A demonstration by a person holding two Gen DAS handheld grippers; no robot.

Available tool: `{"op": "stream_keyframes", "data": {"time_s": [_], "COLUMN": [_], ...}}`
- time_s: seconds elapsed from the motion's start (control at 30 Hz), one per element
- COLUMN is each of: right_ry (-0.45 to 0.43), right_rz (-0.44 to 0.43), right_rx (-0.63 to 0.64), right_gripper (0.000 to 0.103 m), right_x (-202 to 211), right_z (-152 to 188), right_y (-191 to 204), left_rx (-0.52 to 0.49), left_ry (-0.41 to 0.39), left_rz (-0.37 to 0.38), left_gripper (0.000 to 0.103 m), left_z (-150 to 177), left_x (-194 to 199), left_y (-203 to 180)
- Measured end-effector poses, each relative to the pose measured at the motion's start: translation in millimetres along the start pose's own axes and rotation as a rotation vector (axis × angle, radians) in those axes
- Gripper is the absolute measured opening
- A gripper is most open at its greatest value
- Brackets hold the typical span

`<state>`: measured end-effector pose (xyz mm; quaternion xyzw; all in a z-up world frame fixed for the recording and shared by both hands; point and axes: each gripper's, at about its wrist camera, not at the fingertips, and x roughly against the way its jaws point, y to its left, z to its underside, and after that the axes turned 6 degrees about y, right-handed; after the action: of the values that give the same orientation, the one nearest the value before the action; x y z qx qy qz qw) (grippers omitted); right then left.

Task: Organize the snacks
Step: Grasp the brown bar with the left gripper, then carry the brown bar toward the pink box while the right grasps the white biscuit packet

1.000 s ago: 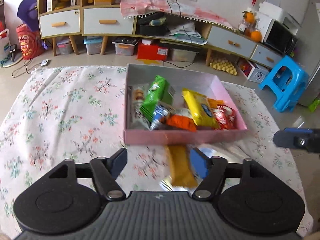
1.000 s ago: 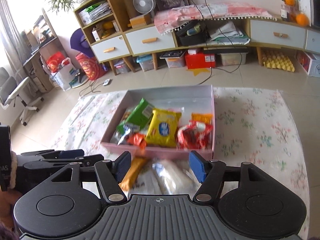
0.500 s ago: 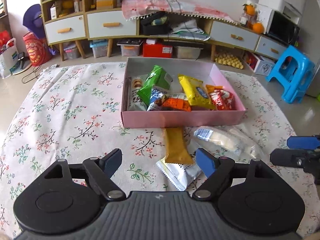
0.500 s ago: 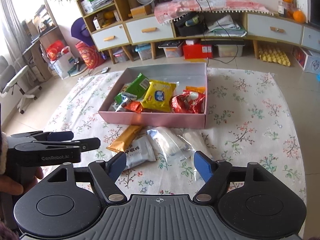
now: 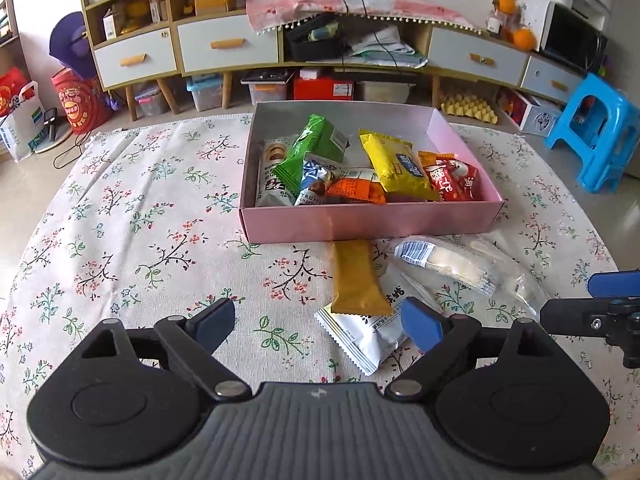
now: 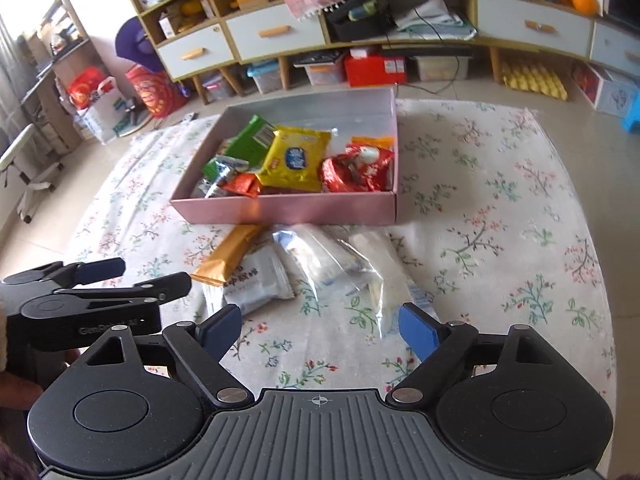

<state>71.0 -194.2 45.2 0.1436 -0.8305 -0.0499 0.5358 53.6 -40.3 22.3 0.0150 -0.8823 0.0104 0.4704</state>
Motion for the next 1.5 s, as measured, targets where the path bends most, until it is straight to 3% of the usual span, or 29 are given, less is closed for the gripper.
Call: {"op": "stream_keyframes", "data": {"time_s": [0.6, 0.67, 0.73, 0.77, 0.8, 0.83, 1.0, 1.13, 1.27, 1.5], "right_ry": [0.025, 0.028, 0.036, 0.039, 0.042, 0.044, 0.041, 0.046, 0.074, 0.147], "right_rz": [0.008, 0.007, 0.018, 0.022, 0.023, 0.023, -0.01, -0.063, -0.127, -0.25], "right_rx": [0.015, 0.027, 0.04, 0.047, 0.051, 0.054, 0.061, 0.061, 0.068, 0.044], "right_gripper": [0.088, 0.088, 0.088, 0.088, 0.088, 0.088, 0.088, 0.088, 0.088, 0.088], "right_x": [-10.8, -13.0, -17.1, -19.2, -21.0, -22.1, -23.1, -24.9, -32.9, -54.7], "right_z": [1.9, 3.2, 4.9, 5.7, 5.9, 6.3, 7.6, 8.8, 11.9, 15.7], "right_y": [6.5, 9.0, 11.2, 12.0, 12.2, 12.4, 14.4, 17.2, 22.9, 38.0], "left_rx": [0.043, 0.026, 0.016, 0.023, 0.044, 0.053, 0.059, 0.092, 0.081, 0.199], "left_ry": [0.037, 0.039, 0.068, 0.081, 0.073, 0.083, 0.112, 0.141, 0.131, 0.057], "left_rz": [0.109, 0.092, 0.084, 0.105, 0.139, 0.161, 0.169, 0.222, 0.241, 0.22], "left_gripper": [0.092, 0.088, 0.058, 0.053, 0.037, 0.028, 0.027, 0.027, 0.027, 0.027], "left_z": [-16.3, -19.0, -19.7, -19.1, -18.4, -18.5, -12.9, -9.9, -6.6, -15.3], "left_x": [-44.2, -53.7, -63.4, -65.9, -64.4, -62.5, -52.0, -38.6, -25.1, -5.9], "left_y": [-0.4, -3.1, -2.8, -0.7, 2.6, 4.0, 5.3, 12.8, 22.6, 61.8]}}
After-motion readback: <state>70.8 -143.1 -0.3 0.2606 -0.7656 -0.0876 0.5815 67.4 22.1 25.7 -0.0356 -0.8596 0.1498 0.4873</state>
